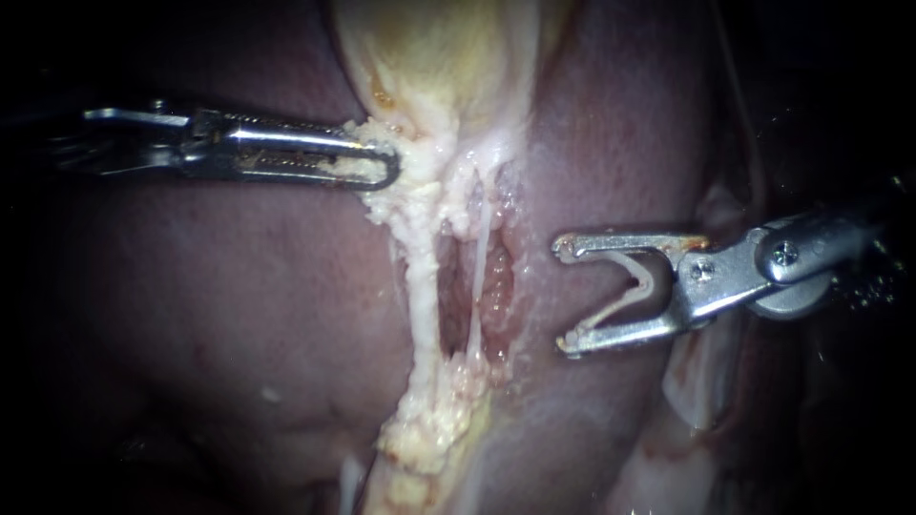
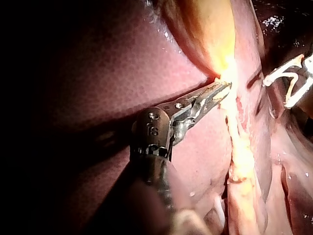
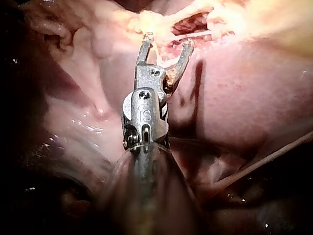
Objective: Clipping first clip left tube
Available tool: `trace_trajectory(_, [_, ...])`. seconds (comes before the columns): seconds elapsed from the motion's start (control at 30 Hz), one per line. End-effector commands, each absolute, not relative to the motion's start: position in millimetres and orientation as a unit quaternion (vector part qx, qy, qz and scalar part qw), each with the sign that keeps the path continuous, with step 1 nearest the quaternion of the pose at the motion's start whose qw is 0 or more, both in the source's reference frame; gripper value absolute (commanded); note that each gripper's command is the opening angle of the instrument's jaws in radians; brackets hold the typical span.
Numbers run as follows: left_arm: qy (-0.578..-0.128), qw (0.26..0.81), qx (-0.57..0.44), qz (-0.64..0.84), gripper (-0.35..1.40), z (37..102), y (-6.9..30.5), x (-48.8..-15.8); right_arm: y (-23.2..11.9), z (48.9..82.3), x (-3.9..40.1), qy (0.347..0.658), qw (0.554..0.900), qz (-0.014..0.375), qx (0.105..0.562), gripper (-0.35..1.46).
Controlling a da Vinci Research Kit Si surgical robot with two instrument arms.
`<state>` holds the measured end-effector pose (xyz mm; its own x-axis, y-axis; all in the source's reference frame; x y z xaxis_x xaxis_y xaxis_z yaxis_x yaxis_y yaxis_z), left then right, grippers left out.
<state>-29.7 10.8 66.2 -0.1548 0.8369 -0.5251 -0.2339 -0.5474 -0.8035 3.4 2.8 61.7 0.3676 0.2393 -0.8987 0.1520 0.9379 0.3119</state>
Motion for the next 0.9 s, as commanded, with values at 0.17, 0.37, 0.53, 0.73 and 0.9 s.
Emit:
trace_trajectory(0.17, [-0.294, 0.378, -0.527, 0.702, -0.35, 64.2, 11.6, -27.3, 2.8, 61.7, 3.5, 0.562, 0.808, 0.026, 0.176, 0.50])
trace_trajectory(0.37, [-0.284, 0.391, -0.538, 0.691, -0.35, 59.7, 13.8, -22.9, 2.8, 61.6, 3.5, 0.563, 0.807, 0.025, 0.177, 0.50])
trace_trajectory(0.53, [-0.277, 0.391, -0.546, 0.688, -0.35, 57.6, 14.8, -21.4, 2.6, 61.3, 4.0, 0.563, 0.806, 0.024, 0.180, 0.50])
trace_trajectory(0.73, [-0.273, 0.392, -0.546, 0.689, -0.35, 58.0, 14.3, -22.0, 2.2, 61.4, 6.0, 0.569, 0.797, 0.010, 0.202, 0.49])
trace_trajectory(0.9, [-0.271, 0.393, -0.545, 0.689, -0.35, 58.2, 14.2, -22.7, 1.4, 62.5, 8.5, 0.568, 0.796, 0.011, 0.209, 0.49])
